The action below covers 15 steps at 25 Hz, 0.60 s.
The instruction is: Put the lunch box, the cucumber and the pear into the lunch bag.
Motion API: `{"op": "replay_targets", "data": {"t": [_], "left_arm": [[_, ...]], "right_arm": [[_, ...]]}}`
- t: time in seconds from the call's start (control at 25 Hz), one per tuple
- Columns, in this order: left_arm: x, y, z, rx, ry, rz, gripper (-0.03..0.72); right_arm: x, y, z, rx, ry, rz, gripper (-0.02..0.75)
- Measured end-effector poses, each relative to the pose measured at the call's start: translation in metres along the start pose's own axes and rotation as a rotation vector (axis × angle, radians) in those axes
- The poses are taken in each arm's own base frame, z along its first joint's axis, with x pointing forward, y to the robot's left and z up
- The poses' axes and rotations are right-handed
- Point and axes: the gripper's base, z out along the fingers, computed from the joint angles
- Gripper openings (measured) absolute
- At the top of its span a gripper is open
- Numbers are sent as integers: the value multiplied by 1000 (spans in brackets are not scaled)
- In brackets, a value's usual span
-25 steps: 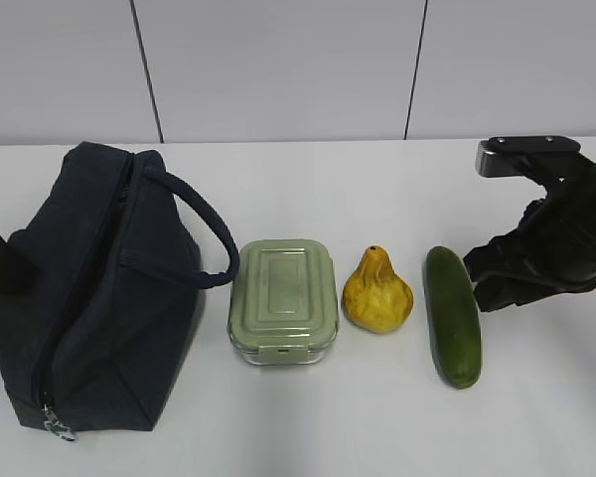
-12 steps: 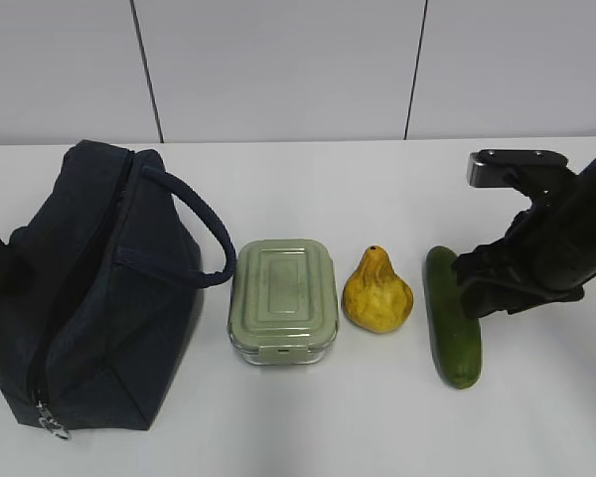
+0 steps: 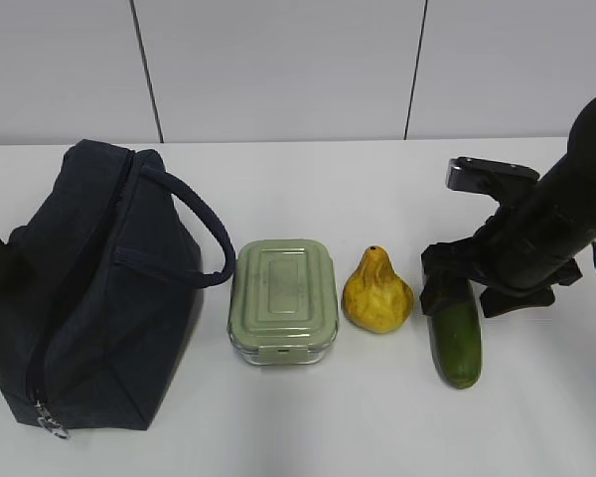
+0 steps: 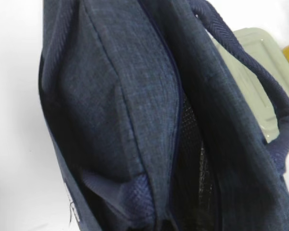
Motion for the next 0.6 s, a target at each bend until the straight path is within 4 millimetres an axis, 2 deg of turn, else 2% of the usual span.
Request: {"op": "replay_targets", "data": {"t": [0.2,0.48,0.6], "left_arm": [[0,0,0,-1,-1,1,3],[-1,0,0,-3,-6,2,3],[-1,-1,0,-1,-6,5,3]], "right_arm": [[-8,-1,13,-5,29,37,582],[-6,-8,34,26,91,72,582],[-5,-11,38,56,118,62,539]]}}
